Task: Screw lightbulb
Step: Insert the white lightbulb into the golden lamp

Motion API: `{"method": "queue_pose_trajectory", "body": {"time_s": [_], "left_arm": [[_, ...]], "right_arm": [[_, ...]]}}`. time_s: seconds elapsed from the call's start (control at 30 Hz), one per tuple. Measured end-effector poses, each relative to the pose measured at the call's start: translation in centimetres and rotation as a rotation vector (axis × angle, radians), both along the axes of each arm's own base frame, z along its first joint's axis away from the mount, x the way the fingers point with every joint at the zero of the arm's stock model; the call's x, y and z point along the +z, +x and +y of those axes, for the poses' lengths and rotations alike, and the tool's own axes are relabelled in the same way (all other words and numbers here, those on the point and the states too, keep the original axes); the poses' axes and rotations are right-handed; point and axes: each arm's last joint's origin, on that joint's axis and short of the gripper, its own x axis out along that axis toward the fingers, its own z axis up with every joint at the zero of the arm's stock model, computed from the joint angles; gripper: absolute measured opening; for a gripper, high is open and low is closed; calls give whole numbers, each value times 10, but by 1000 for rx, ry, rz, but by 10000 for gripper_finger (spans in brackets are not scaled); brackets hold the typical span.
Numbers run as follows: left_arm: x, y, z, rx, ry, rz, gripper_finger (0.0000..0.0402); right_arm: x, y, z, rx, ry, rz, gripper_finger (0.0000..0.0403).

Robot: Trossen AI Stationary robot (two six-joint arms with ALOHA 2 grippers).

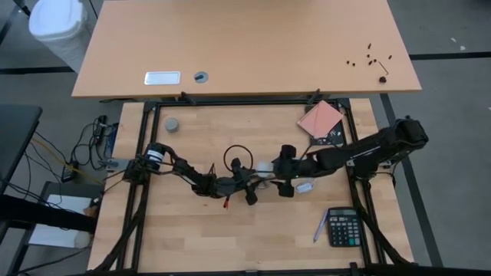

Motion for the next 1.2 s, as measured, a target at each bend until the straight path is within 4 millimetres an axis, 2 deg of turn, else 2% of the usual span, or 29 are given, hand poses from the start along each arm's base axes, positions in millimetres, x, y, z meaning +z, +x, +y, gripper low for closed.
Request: {"method": "queue_pose_trajectory", "body": {"time_s": [0.17,0.47,0.6,0.83,1.2], "left_arm": [[0,0,-1,-39,-7,1,185],[0,-1,-11,-92,34,23,185],[-1,-1,-11,-94,34,25,185],[-1,-1,-11,-95,36,27,185],[-1,-2,-12,-96,30,26,185]], "right_arm": [[20,17,3,72,-12,52,371],[23,44,5,119,4,231,374],[30,56,7,125,-8,317,378],[31,80,15,202,-32,424,381],[38,101,18,288,-79,463,380]]}}
